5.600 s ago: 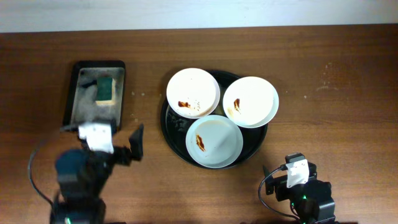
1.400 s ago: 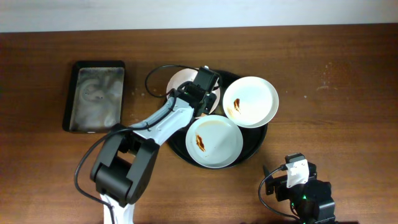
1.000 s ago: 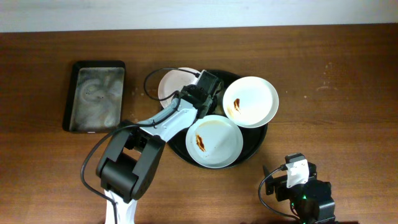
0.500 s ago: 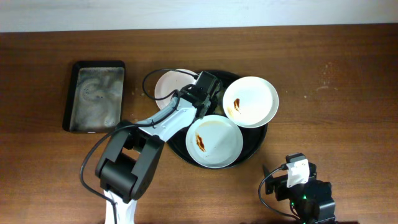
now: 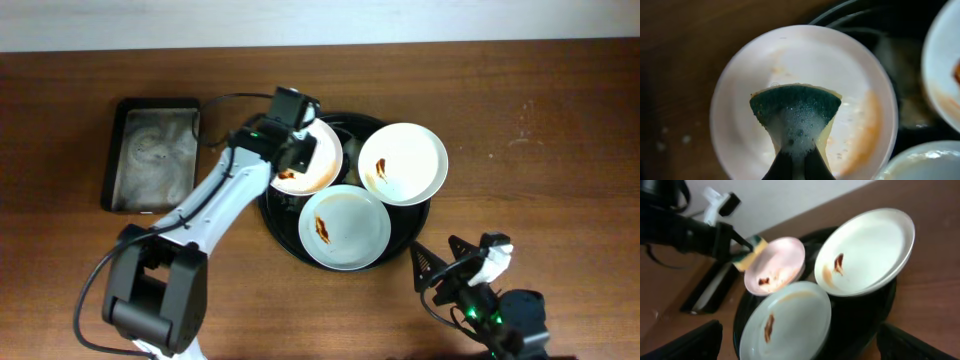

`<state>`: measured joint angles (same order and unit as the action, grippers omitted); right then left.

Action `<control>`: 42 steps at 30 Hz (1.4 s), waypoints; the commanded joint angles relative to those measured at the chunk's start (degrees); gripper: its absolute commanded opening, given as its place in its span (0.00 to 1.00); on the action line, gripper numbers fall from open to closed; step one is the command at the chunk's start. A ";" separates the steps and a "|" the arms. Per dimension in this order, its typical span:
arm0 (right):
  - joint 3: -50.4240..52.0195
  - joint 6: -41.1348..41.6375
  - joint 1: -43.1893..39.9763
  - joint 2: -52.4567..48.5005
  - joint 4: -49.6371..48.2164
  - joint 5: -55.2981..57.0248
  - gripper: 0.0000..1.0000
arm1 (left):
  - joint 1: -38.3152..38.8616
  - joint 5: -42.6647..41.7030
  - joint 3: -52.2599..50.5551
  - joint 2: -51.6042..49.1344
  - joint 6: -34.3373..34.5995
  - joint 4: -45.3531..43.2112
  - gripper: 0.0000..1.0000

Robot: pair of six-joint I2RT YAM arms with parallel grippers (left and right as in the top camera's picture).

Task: Clean dirty plates on tray and stack at the side
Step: 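Reach the right gripper to the pink plate rim and grasp it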

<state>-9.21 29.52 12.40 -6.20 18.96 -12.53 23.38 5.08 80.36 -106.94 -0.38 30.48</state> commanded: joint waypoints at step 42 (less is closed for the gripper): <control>-75.34 -32.09 8.63 -120.96 -14.03 -4.85 0.28 | -17.16 -18.01 -0.17 0.68 -2.47 -1.92 0.00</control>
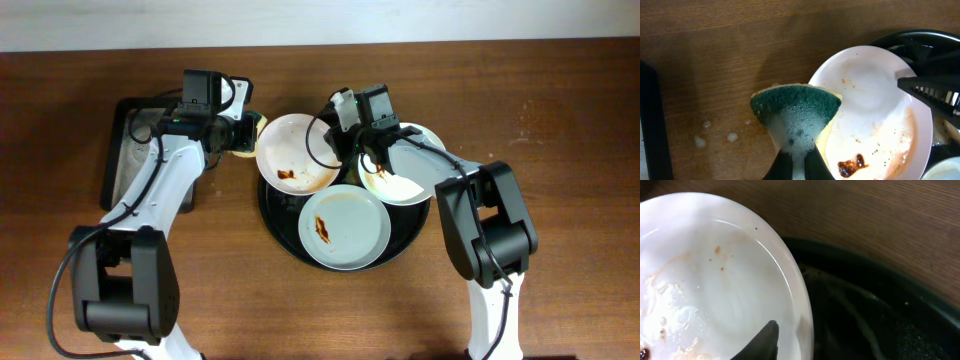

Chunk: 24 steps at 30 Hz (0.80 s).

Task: Clean dirty plates on tray and stack at the side
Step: 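Reach the right gripper to the pink plate rim and grasp it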

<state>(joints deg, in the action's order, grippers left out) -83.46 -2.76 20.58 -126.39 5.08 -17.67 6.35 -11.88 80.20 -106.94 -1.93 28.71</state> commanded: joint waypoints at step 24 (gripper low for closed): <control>-28.50 14.73 -0.09 4.35 44.59 20.35 0.04 | 10.69 1.16 -0.02 5.81 6.03 -2.29 0.00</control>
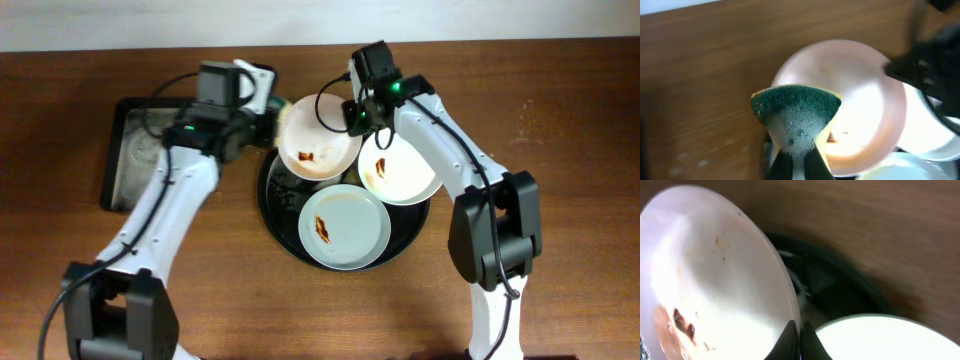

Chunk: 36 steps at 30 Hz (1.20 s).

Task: Clean dirty plates on tray and stack at the side
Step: 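Reach the right gripper to the pink plate rim and grasp it, then tilt the pink plate up with the right gripper toward the sponge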

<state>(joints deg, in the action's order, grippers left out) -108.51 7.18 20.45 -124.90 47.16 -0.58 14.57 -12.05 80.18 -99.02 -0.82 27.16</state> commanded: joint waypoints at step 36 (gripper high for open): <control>-4.35 23.80 0.63 6.91 5.60 -4.17 0.04 | 10.67 22.03 -0.44 -17.79 36.68 -16.15 0.01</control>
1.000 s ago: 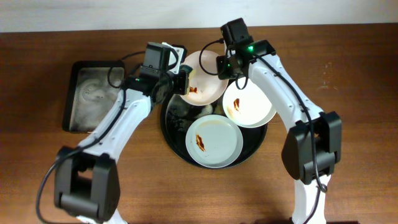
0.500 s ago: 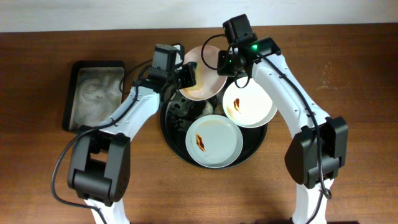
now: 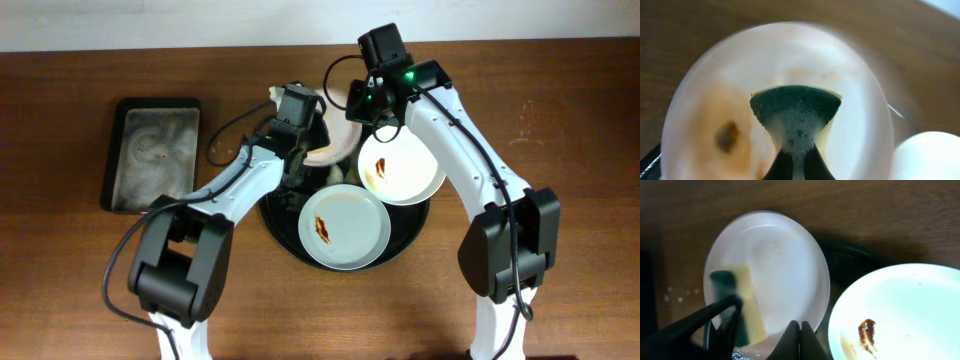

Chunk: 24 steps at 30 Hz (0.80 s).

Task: Clean dirty plates on tray and stack at the side
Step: 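Tilt the pink plate up with the right gripper toward the sponge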

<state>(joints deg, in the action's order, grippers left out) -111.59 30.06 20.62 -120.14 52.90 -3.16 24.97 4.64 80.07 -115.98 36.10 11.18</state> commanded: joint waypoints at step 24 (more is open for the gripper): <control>-0.83 -36.02 -8.59 -6.34 -8.63 -15.37 0.50 | -1.18 -0.87 -0.31 6.69 -18.99 1.95 0.01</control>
<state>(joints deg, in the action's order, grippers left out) -111.66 1.74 11.77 -123.17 45.65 -15.88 24.10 5.23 80.03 -115.18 23.09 12.82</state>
